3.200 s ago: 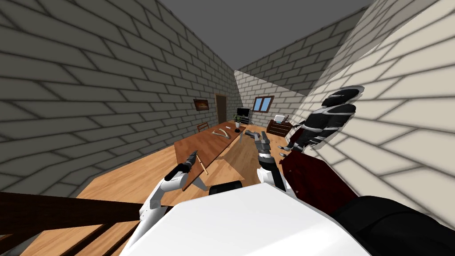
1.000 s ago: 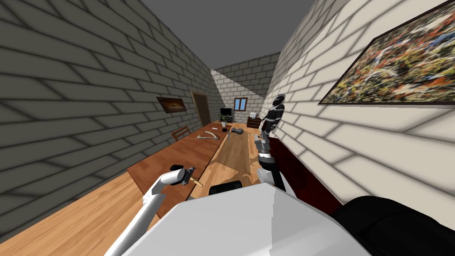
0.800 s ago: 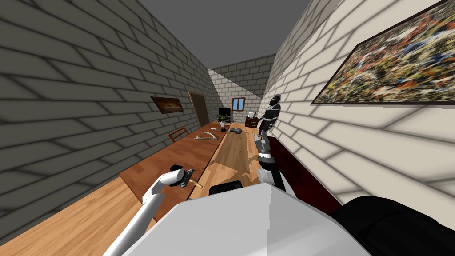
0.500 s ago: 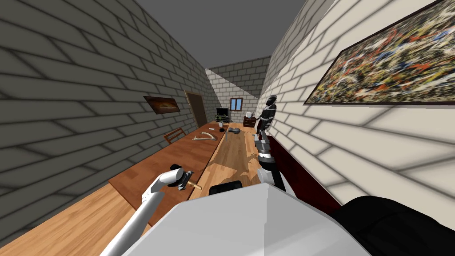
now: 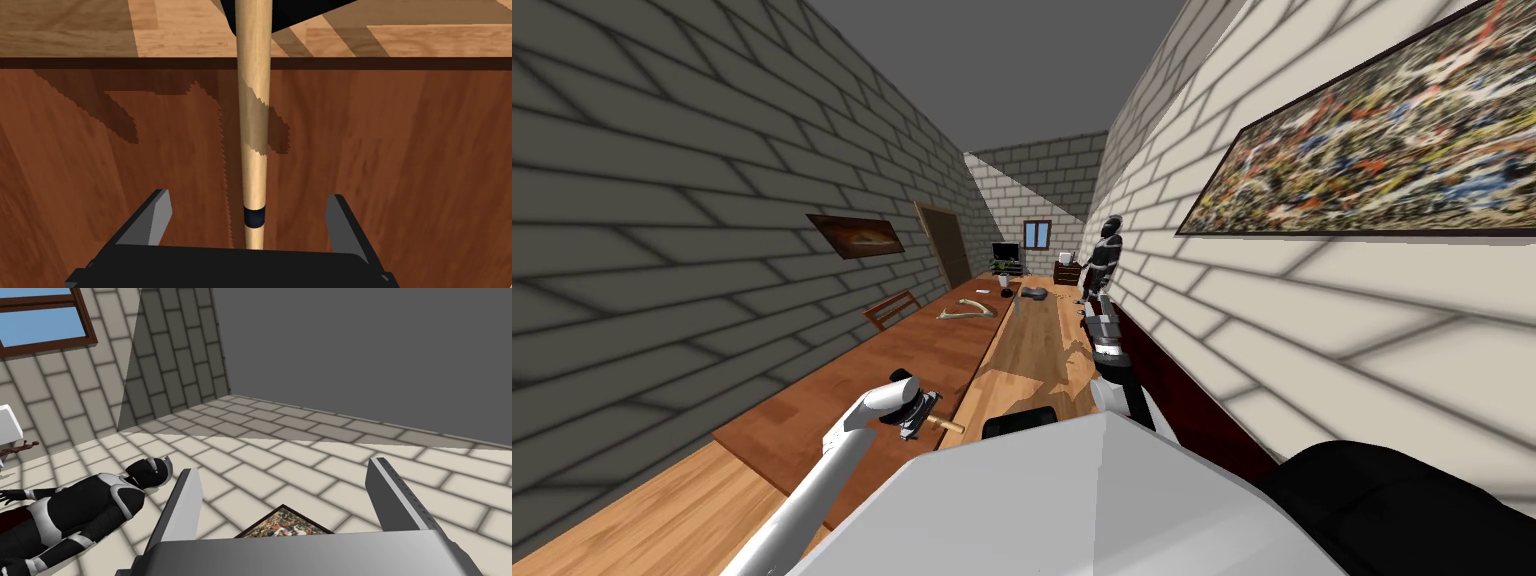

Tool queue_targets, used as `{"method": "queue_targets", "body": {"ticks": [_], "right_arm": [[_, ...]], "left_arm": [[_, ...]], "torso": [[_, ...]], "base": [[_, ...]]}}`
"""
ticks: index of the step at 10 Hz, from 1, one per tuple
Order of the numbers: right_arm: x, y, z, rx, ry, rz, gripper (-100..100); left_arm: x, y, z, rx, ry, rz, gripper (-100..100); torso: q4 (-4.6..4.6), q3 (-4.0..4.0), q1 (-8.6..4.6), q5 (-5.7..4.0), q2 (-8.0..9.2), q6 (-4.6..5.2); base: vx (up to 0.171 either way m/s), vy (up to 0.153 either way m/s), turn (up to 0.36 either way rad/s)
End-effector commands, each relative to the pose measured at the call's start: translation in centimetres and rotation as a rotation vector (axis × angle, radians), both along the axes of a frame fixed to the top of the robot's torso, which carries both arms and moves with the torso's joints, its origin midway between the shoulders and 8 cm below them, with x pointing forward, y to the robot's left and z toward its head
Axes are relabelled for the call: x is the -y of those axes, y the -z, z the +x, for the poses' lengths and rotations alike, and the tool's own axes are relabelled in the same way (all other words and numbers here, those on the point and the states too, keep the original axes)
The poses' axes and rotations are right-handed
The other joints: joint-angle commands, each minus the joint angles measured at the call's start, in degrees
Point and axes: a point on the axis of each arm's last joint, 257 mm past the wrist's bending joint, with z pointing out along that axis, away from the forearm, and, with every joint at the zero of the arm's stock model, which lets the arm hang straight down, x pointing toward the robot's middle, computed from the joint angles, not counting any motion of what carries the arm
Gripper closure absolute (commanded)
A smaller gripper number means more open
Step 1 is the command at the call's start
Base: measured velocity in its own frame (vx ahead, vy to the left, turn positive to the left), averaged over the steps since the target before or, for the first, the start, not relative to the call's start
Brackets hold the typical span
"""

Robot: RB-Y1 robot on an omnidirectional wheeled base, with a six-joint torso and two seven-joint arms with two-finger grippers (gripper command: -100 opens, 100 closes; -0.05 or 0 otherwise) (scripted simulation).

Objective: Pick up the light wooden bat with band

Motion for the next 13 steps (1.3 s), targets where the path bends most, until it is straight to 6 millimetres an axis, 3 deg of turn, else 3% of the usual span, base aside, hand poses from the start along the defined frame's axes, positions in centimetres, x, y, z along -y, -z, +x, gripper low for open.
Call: {"method": "queue_targets", "body": {"ticks": [1,2,3,8,9,13], "right_arm": [[0.0,0.0,0.0,0.0,0.0,0.0,0],[0.0,0.0,0.0,0.0,0.0,0.0,0],[0.0,0.0,0.0,0.0,0.0,0.0,0],[0.0,0.0,0.0,0.0,0.0,0.0,0],[0.0,0.0,0.0,0.0,0.0,0.0,0],[0.0,0.0,0.0,0.0,0.0,0.0,0]], "left_arm": [[0.0,0.0,0.0,0.0,0.0,0.0,-100],[0.0,0.0,-0.1,-0.004,0.001,0.0,0],[0.3,0.7,0.1,-0.002,-0.01,-0.001,-100],[1.1,2.1,0.3,-0.001,-0.029,-0.001,-100],[1.1,2.2,0.4,0.0,-0.03,-0.001,100],[1.1,2.2,0.3,-0.001,-0.031,0.0,100]], "torso": [[0.0,0.0,0.0,0.0,0.0,0.0],[0.0,0.0,-0.03,0.0,0.0,-0.02],[0.0,0.0,-0.06,-0.01,0.01,-0.01],[0.03,0.08,0.05,0.02,0.13,-0.01],[0.02,0.05,-0.01,0.0,0.08,-0.02],[0.01,-0.01,-0.03,0.03,-0.03,0.02]], "base": [[0.001,0.009,-0.016],[0.0,0.0,0.0],[-0.019,0.022,-0.082],[-0.035,0.037,-0.058],[0.0,0.0,0.0],[0.0,0.0,0.0]]}}
